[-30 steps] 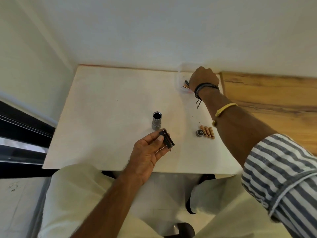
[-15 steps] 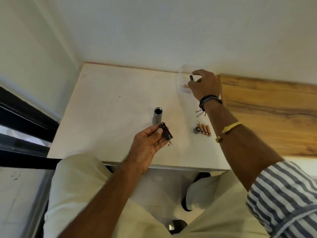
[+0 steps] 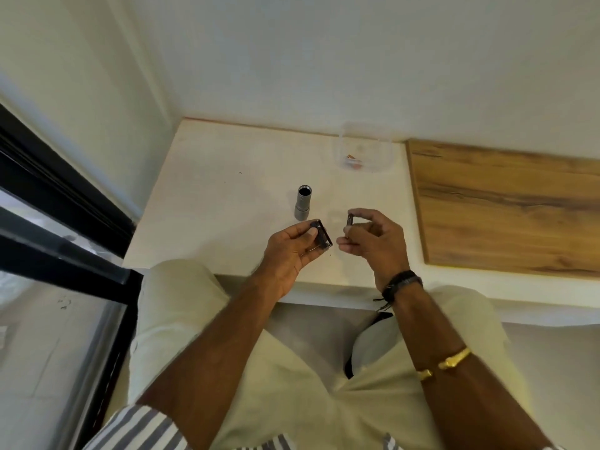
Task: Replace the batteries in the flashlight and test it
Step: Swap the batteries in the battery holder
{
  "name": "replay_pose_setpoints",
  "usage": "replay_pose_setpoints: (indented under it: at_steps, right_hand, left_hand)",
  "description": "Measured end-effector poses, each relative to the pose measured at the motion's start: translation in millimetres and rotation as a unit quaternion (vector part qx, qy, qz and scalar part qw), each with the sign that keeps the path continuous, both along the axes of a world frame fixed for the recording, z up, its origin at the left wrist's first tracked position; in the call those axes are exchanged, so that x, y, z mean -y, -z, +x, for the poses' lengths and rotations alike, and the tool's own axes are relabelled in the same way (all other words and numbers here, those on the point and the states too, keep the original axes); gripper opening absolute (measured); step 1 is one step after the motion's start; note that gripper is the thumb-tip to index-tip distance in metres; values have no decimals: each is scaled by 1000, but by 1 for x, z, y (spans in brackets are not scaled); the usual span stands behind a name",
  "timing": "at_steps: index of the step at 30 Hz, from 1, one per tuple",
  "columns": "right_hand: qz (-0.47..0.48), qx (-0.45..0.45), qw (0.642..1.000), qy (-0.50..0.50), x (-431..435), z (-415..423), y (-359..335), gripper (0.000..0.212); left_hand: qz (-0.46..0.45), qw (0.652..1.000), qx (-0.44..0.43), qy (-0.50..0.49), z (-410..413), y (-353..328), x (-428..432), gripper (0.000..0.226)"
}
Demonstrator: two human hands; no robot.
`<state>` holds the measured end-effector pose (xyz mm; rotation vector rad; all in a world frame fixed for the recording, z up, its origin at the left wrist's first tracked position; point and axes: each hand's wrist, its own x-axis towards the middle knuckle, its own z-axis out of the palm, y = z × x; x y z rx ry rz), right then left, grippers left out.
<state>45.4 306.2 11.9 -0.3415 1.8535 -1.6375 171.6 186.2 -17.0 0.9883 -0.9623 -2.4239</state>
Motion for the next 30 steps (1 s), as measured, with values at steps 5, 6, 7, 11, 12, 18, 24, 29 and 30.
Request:
replay_pose_setpoints:
  at_steps: [5,6,7,11,12,18,24,29,30]
  right_hand:
    - [-93,130,986,-40,-17,4,-8,37]
    - [-102,149,983,-45,-19,4,-8,39]
    - [-107,159,980,-51,-22,4,-7,42]
    - [-96,148,982,-69,-25,5,-4,46]
    - [-91,140,984,-68,-26,6,-5,41]
    - [-84,114,988,-58,-24,8,-6,22]
    - [-45,-23,997,-54,-32,8,1,21]
    - [19,-114,991,-62,-31,8,5,22]
    - [31,-136,988,-67,-32,9,6,22]
  left_hand:
    - [-15,1000,13,16,0,0,-3,19]
    - [-18,1000,15,18,0,0,-4,19]
    - [-20,999,18,19,1,0,-5,19]
    - [-30,999,21,32,3,2,-7,23]
    - [-31,999,20,35,3,2,-8,25]
    - [-25,998,16,53,3,4,-8,31]
    - [-51,996,26,72,7,1,-14,29]
    - [-82,992,40,86,5,-1,-14,24]
    - [-86,991,42,89,6,0,-14,23]
